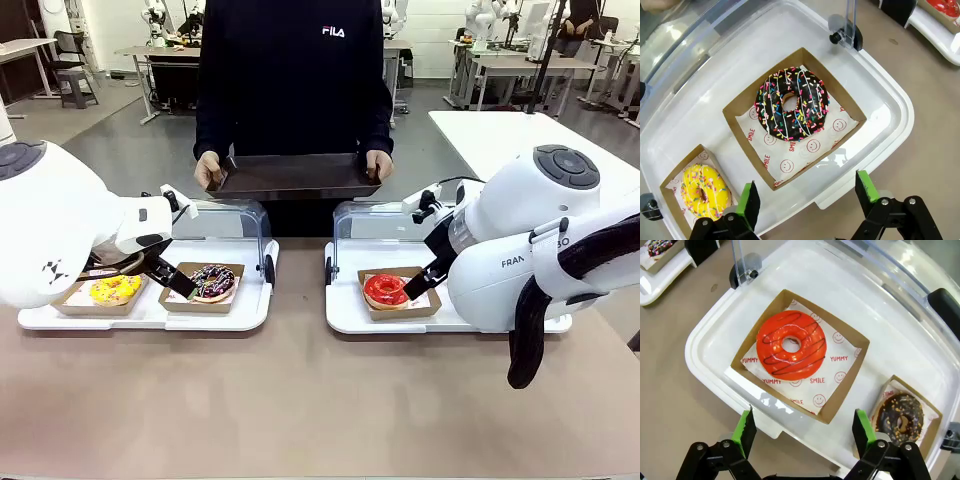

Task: Provide the desired donut to the person.
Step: Pick up and lift the Paper togo box containing the Donut pointed at by the person.

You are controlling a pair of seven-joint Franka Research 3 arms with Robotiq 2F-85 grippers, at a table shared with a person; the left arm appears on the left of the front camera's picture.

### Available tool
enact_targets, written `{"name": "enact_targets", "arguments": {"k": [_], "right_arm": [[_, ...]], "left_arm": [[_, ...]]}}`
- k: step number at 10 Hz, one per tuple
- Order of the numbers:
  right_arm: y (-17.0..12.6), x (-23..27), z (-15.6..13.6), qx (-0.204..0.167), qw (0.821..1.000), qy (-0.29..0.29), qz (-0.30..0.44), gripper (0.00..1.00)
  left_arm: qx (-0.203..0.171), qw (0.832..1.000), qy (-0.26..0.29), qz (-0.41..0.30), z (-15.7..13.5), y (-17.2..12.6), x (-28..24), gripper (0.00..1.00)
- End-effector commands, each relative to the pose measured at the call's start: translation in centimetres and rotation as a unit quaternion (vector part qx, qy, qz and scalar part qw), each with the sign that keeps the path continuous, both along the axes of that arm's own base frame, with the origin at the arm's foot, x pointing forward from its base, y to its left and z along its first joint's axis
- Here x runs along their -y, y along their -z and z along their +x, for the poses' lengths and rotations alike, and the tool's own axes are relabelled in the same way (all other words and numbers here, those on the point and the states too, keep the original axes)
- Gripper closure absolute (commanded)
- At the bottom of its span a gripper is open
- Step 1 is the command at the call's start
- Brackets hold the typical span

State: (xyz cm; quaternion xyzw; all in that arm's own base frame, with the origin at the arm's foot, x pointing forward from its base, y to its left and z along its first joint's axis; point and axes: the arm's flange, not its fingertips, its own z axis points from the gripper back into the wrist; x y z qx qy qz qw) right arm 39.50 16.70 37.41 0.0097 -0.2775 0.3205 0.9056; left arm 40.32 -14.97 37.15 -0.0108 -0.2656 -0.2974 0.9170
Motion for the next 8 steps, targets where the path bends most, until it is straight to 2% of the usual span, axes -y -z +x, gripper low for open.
{"name": "enact_targets", "arguments": {"k": [1, 8], "right_arm": [[0.0, 0.0, 0.0, 0.0, 1.0, 0.0, 0.0, 0.0], [0.0, 0.0, 0.0, 0.0, 1.0, 0.0, 0.0, 0.0]], "left_arm": [[0.0, 1.0, 0.0, 0.0, 0.0, 0.0, 0.0, 0.0], [0.0, 1.0, 0.0, 0.0, 0.0, 0.0, 0.0, 0.0]]}}
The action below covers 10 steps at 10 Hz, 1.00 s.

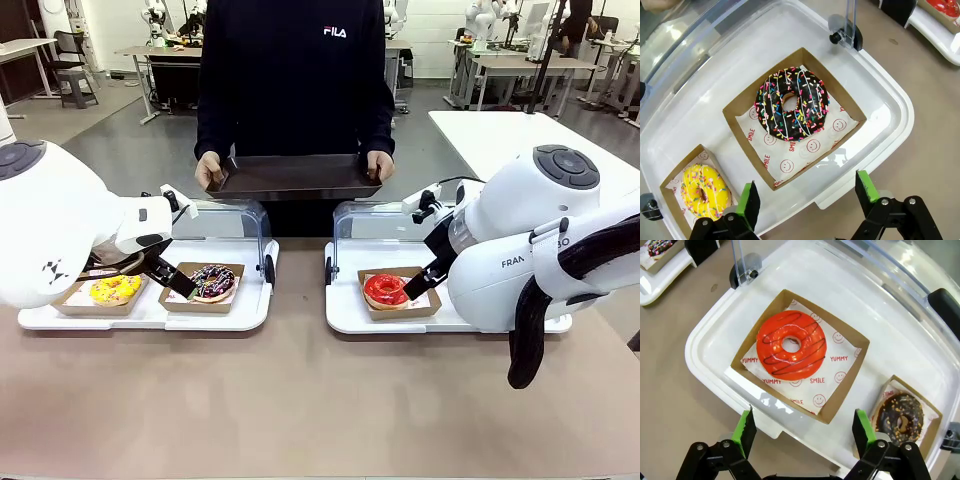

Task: Provide the desired donut to the person.
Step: Pick up and lift the Paper togo box containing the Donut pointed at by the person.

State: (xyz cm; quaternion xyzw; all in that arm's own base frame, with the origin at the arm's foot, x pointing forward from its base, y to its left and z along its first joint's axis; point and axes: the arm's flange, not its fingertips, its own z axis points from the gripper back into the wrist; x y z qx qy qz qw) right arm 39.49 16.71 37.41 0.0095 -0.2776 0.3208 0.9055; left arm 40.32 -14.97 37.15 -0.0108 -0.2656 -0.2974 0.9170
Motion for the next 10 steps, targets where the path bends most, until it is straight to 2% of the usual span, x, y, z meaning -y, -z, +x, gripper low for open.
{"name": "enact_targets", "arguments": {"k": [1, 7, 8, 10], "right_arm": [[0.0, 0.0, 0.0, 0.0, 1.0, 0.0, 0.0, 0.0], [0.0, 0.0, 0.0, 0.0, 1.0, 0.0, 0.0, 0.0], [-2.7, 3.4, -1.2, 0.025, 0.999, -0.009, -0.024, 0.0], [-6.6, 9.3, -3.2, 0.017, 0.996, -0.08, -0.023, 0.0]], "left_arm": [[0.0, 1.0, 0.0, 0.0, 0.0, 0.0, 0.0, 0.0], [0.0, 1.0, 0.0, 0.0, 0.0, 0.0, 0.0, 0.0], [-0.026, 0.999, 0.022, 0.006, -0.6, -1.0, -2.6, 0.0], [-0.076, 0.993, 0.091, -0.024, -2.2, -3.1, -7.3, 0.0]]}}
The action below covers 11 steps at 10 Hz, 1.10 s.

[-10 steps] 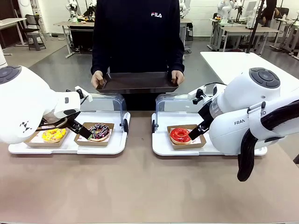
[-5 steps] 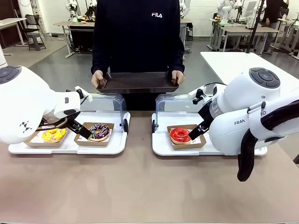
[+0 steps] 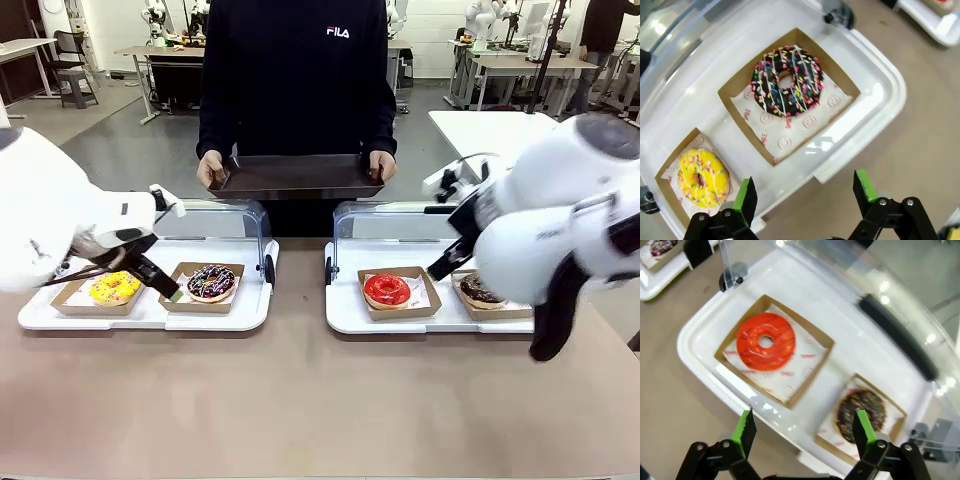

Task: Provide the desired donut to the person.
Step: Pick up and lift the Paper togo box containing the Donut pointed at by the person.

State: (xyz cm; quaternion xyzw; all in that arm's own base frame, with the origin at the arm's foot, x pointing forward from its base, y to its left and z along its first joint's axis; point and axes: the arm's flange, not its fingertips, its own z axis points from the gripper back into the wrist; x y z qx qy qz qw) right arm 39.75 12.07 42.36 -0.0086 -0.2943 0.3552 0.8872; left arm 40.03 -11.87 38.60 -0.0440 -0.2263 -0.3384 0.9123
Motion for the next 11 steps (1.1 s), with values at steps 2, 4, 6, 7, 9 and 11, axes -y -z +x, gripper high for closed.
{"name": "enact_targets", "arguments": {"k": [2, 4, 6, 7, 9, 11], "right_arm": [[-3.9, 10.1, -3.7, -0.027, 0.991, -0.129, -0.009, 0.0], [-4.9, 13.3, -3.7, -0.022, 0.982, -0.188, 0.018, 0.0], [-5.4, 15.4, -3.6, 0.002, 0.975, -0.221, 0.033, 0.0], [-5.4, 15.9, -3.4, 0.022, 0.97, -0.236, 0.045, 0.0], [-5.2, 16.7, -3.1, 0.027, 0.962, -0.263, 0.071, 0.0], [-5.3, 17.9, -3.4, 0.031, 0.959, -0.264, 0.093, 0.0]], "left_arm": [[-0.049, 0.993, 0.092, -0.063, -2.8, -3.5, -9.0, 0.0], [-0.047, 0.988, 0.119, -0.089, -2.8, -3.9, -12.2, 0.0], [-0.032, 0.982, 0.153, -0.11, -2.7, -4.1, -14.8, 0.0], [-0.016, 0.981, 0.151, -0.12, -2.6, -4.2, -15.8, 0.0], [-0.009, 0.977, 0.172, -0.124, -3.2, -4.4, -17.1, 0.0], [-0.005, 0.975, 0.176, -0.139, -3.8, -4.7, -18.4, 0.0]]}}
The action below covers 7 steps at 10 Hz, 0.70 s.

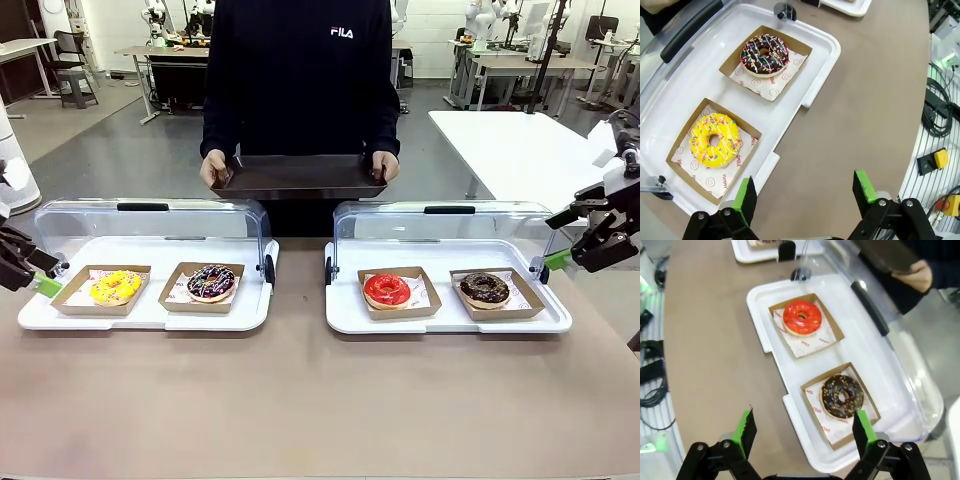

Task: Provide the desired donut to the person.
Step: Pick up and lift the Paper togo box containing the Donut pointed at by the person.

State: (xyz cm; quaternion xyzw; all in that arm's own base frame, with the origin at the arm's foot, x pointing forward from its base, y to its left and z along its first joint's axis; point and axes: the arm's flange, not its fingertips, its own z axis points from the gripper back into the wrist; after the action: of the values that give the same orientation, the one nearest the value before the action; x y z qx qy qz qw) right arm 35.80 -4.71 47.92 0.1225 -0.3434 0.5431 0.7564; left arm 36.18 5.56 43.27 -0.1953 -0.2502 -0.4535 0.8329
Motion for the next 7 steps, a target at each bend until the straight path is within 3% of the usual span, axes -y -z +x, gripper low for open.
{"name": "enact_targets", "arguments": {"k": [1, 7], "right_arm": [[0.2, 1.9, 0.4, 0.001, 0.999, -0.022, 0.029, 0.0], [1.5, 4.2, -0.3, 0.042, 0.99, -0.075, 0.11, 0.0]], "left_arm": [[0.002, 1.0, 0.012, -0.026, -0.2, 0.0, -1.4, 0.0], [0.054, 0.992, 0.038, -0.109, -0.8, 0.2, -3.6, 0.0]]}}
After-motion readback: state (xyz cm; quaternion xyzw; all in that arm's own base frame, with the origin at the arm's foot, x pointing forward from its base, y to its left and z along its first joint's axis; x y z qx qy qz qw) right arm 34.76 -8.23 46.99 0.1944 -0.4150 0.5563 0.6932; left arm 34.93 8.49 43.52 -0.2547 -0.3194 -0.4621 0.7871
